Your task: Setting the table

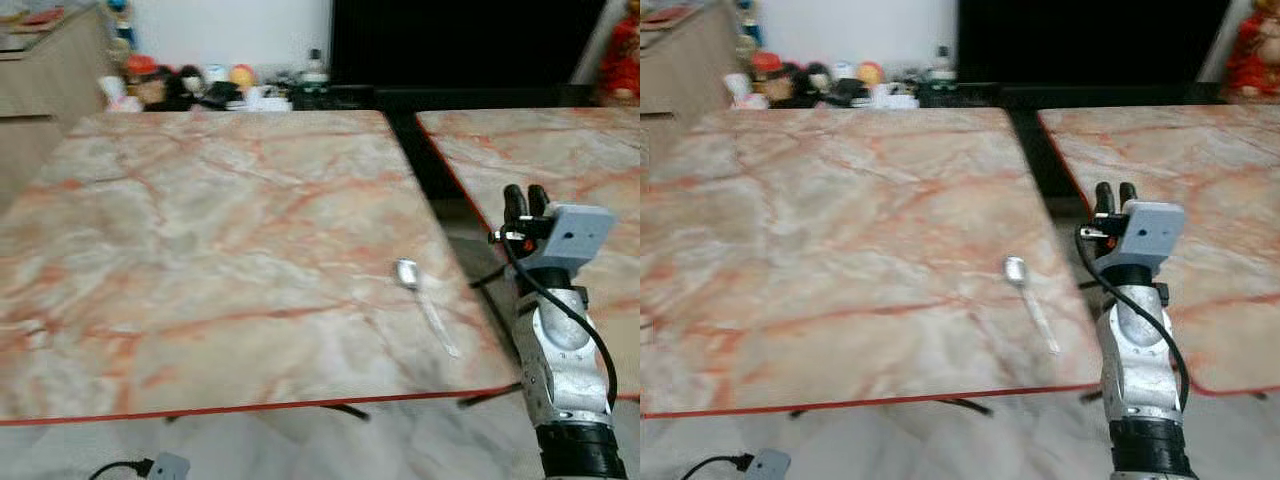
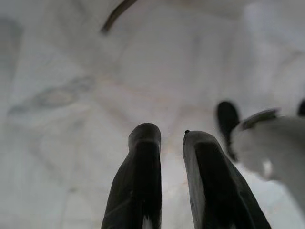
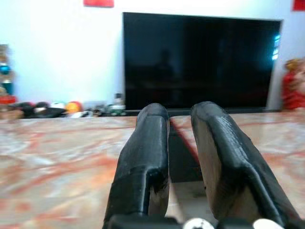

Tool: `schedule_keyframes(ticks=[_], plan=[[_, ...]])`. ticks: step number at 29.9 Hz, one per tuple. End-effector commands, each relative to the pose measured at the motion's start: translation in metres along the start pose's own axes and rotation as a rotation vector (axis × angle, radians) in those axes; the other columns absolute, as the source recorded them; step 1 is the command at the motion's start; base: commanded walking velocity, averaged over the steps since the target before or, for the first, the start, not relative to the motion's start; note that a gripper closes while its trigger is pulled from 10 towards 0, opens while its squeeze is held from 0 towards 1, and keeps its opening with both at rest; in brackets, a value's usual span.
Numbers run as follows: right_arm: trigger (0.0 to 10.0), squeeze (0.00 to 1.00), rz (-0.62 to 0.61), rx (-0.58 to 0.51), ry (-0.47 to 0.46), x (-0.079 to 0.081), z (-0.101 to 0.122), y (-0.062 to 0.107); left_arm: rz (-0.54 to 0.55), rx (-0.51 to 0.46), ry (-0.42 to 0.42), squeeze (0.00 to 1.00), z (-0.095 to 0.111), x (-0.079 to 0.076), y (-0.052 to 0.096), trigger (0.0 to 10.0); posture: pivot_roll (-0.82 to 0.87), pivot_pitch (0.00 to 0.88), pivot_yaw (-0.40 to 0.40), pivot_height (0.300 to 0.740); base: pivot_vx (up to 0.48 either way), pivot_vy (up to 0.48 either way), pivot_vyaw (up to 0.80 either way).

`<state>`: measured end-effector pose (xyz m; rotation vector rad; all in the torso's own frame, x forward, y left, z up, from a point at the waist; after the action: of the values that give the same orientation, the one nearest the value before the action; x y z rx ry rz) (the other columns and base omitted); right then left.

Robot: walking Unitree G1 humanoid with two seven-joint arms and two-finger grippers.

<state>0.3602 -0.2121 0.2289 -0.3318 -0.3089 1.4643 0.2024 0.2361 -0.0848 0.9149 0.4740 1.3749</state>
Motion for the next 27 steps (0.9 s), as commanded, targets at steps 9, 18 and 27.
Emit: schedule_keyframes(ticks=[9,18,27], plan=[[10.0,0.0,-0.016,0.023,0.015,-0.008,-0.004,0.003,-0.039,0.036,-0.032,0.0,-0.01,-0.011,0.001,10.0,0.0,0.135,0.023,0.74,0.0,-0.09,0.0],[10.0,0.0,-0.019,0.059,0.023,-0.008,-0.011,0.007,-0.037,0.048,-0.023,0.0,-0.014,-0.012,0.002,10.0,0.0,0.139,0.024,0.74,0.0,-0.425,0.0],[10.0,0.0,0.021,0.16,0.048,-0.005,-0.028,0.01,-0.031,0.05,-0.016,0.0,-0.014,-0.011,0.002,10.0,0.0,0.141,0.024,0.74,0.0,-0.033,0.0]])
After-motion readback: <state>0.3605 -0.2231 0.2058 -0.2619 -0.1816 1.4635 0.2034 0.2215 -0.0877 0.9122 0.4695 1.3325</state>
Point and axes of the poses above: a point about 5 cm out from each wrist's last joint towards the gripper, its own y axis pointing back from the gripper into the wrist, its own z axis along the axis of the wrist's last joint, x = y × z, the point moved 2 cm from there along -y, pointing out of the wrist towards the gripper, and after that the axes turned 2 degrees about -y, right-handed, at the moved point
